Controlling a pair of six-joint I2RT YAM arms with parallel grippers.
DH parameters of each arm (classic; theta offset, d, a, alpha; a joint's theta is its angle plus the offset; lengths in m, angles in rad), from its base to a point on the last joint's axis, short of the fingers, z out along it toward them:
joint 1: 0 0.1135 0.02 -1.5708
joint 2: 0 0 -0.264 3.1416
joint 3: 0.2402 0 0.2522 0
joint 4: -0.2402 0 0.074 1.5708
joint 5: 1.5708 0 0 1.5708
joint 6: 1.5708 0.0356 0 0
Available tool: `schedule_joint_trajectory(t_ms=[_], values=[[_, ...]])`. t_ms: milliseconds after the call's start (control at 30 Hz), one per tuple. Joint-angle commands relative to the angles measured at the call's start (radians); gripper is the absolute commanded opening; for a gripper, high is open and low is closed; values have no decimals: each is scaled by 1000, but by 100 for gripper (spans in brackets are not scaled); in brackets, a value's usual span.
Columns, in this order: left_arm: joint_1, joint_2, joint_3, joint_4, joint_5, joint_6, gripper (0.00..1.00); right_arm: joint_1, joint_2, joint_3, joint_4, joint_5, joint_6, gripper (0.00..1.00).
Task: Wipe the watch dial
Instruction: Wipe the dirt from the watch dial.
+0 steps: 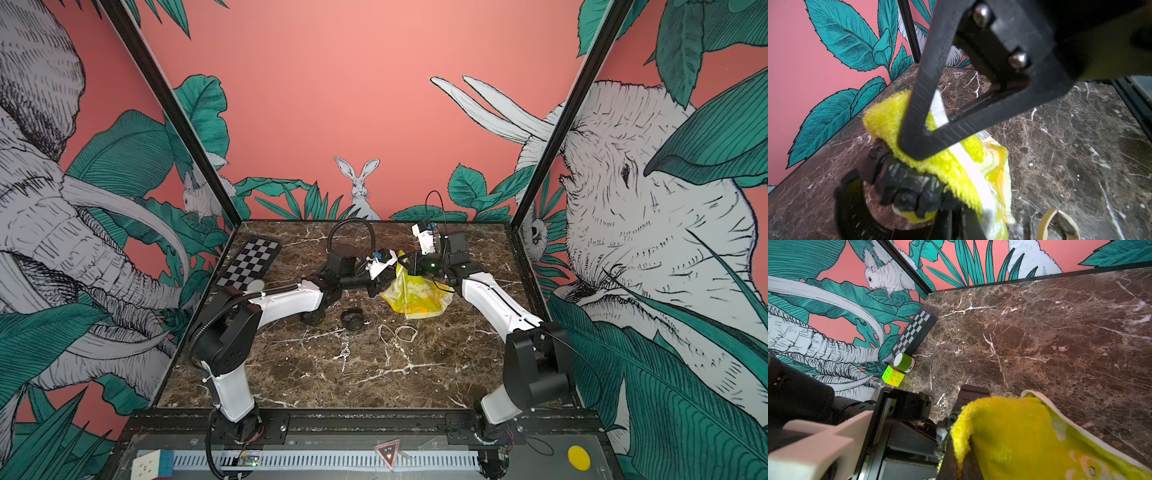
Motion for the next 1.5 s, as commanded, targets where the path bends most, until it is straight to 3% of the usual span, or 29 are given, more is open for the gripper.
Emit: schedule_joint_trajectory(t_ms=[0,400,633,1000,1300,1467], values=[[-13,-46,-6,138,85,9,0,1,26,14,-30,73,-20,0],[29,-18,-50,225,64,65,0,-2,-45,5,-137,163,-92,0],[42,14,-86,339,65,88,0,-1,-118,-6,-116,106,-81,0],[41,39,-84,396,99,91,0,38,-107,21,-49,59,-51,0],[42,33,-91,400,140,94,0,90,-70,56,-48,169,-83,0],[41,14,-116,439,143,83,0,114,-36,93,-138,318,-134,0]])
